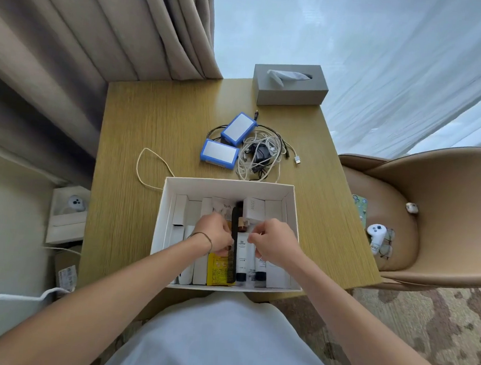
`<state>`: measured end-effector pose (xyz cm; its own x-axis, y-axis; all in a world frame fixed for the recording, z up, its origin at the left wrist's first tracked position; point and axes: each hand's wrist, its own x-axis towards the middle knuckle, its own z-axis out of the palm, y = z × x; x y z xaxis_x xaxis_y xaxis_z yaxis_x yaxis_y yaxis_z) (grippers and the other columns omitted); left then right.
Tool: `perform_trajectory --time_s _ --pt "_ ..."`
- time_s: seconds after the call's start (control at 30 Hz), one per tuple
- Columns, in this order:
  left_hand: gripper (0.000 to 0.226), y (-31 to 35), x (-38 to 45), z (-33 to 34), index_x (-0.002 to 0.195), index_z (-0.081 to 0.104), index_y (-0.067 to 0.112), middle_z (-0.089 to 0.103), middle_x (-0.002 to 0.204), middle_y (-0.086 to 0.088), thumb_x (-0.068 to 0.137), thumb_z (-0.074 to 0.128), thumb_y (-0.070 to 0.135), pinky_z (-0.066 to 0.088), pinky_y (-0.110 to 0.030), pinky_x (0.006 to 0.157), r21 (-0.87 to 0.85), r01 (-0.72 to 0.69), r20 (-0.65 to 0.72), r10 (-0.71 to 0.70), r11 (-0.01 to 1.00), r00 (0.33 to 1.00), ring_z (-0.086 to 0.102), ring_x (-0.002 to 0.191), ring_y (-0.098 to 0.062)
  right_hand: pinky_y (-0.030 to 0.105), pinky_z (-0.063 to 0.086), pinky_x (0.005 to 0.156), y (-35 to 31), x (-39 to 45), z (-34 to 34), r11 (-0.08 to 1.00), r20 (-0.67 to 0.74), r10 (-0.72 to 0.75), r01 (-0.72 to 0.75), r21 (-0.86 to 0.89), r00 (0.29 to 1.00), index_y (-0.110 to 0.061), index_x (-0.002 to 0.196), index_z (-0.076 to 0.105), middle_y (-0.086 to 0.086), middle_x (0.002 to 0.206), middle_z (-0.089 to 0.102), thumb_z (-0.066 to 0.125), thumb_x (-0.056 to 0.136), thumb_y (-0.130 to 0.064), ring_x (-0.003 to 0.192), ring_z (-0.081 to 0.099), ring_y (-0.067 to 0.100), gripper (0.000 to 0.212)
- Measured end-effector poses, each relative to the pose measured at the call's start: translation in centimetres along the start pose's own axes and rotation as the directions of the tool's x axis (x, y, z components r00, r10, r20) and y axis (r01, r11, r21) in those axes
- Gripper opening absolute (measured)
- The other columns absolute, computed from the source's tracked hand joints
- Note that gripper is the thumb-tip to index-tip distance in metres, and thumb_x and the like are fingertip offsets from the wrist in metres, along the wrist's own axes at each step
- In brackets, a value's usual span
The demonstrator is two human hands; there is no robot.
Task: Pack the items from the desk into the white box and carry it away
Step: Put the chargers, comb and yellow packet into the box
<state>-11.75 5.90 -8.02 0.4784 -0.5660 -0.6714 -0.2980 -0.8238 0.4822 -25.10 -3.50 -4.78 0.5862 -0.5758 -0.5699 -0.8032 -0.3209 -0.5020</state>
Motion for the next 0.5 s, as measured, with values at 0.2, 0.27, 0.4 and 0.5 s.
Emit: perform_trajectory --time_s 0.2,0.27,0.4,0.5 --pt "0.007 -0.3 0.1 0.6 0.081 0.068 0.013 0.073 0.083 -0.006 0.085 0.072 0.008 0.064 -0.036 0.065 0.074 -0.019 -0.006 0.019 0.997 1.0 0.073 0.072 -0.02 0.035 0.062 0.062 -0.1 -0.2 -0.6 0.998 -0.013 -0.01 0.011 0.056 1.0 -0.014 0.096 0.077 0.004 0.066 0.074 0.057 0.094 -0.02 0.049 0.063 0.007 0.021" --pt "0.008 -0.2 0.1 0.4 0.079 0.071 0.013 0.073 0.078 -0.005 0.084 0.069 0.007 0.063 -0.038 0.067 0.118 -0.039 -0.011 0.04 0.992 0.999 0.073 0.071 -0.021 0.037 0.063 0.065 -0.4 -0.2 -0.9 0.996 -0.023 -0.02 0.022 0.082 1.0 -0.013 0.095 0.077 0.005 0.066 0.074 0.058 0.095 -0.019 0.05 0.063 0.009 0.02" --pt "0.013 0.5 -0.6 -0.6 0.081 0.067 0.026 0.066 0.072 0.007 0.09 0.059 0.023 0.053 -0.028 0.061 0.251 -0.143 -0.081 0.168 0.957 0.982 0.065 0.07 -0.013 0.041 0.063 0.068 -1.2 0.0 -2.2 0.989 -0.044 -0.054 0.06 0.137 0.998 -0.013 0.095 0.076 0.006 0.066 0.075 0.057 0.095 -0.017 0.056 0.065 0.014 0.02" --pt "0.012 1.7 -1.3 -1.9 0.086 0.069 0.028 0.067 0.081 0.01 0.09 0.058 0.029 0.05 -0.027 0.066 0.244 -0.23 -0.13 0.266 0.942 0.955 0.062 0.079 -0.011 0.037 0.061 0.064 -1.9 0.6 -3.8 0.979 -0.079 -0.087 0.1 0.177 0.993 -0.012 0.088 0.076 0.007 0.063 0.073 0.059 0.094 -0.016 0.054 0.065 0.015 0.018"
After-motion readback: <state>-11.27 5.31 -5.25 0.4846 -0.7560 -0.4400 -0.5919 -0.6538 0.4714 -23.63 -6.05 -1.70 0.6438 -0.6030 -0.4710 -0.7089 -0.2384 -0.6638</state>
